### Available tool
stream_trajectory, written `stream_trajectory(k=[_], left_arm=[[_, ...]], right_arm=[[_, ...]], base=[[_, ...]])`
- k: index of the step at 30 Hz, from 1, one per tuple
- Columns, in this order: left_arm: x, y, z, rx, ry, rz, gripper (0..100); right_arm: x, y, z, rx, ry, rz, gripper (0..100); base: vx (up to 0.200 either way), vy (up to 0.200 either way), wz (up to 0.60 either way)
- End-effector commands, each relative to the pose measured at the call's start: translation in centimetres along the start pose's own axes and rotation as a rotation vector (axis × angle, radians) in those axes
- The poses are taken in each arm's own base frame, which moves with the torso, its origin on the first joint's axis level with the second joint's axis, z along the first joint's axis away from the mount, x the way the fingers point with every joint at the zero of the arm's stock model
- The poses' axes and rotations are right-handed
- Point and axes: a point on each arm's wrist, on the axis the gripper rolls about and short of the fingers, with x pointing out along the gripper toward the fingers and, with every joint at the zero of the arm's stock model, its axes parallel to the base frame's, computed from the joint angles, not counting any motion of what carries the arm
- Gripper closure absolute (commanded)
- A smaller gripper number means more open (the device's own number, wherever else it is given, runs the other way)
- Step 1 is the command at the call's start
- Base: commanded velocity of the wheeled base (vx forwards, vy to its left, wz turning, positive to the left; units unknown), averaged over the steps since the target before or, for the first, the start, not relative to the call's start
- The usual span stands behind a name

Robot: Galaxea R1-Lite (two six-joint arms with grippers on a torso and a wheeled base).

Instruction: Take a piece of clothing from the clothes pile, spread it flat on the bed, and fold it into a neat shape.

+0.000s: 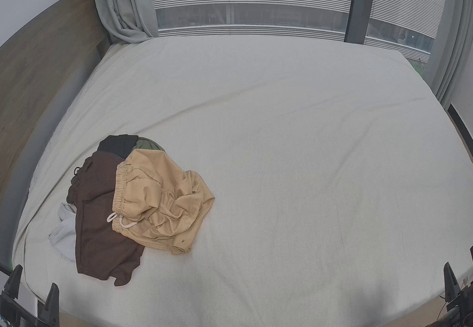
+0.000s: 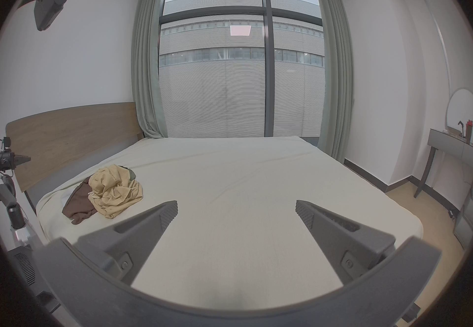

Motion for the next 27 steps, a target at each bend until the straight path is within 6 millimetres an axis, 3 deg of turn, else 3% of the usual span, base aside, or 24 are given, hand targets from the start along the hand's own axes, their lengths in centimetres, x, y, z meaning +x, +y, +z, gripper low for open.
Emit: stream_trajectory(k=[1,8,12,17,27], left_arm=[[0.0,0.0,-0.5,-0.003,0.005,0.001,0],[0.0,0.0,-0.5,-0.003,0.0,0.001,0],[-0.4,0.0,3.0,-0.009,-0.148,0.029,0],[0.1,0.0,3.6,-0.025,-0.098,0.006,0],[2.8,-0.3,5.5,-0.284,0.133,-0.184,0]], right_arm=[[0.1,0.0,-0.5,0.0,0.008,0.001,0],[0.1,0.0,-0.5,0.0,0.007,-0.002,0],[0.1,0.0,-0.5,0.0,0.008,-0.002,0],[0.1,0.0,-0.5,0.0,0.007,0.0,0],[0.1,0.0,-0.5,-0.001,0.007,0.001,0]], base=[[0.0,0.0,0.0],[0.0,0.0,0.0],[0.0,0.0,0.0],[0.0,0.0,0.0],[0.0,0.0,0.0]])
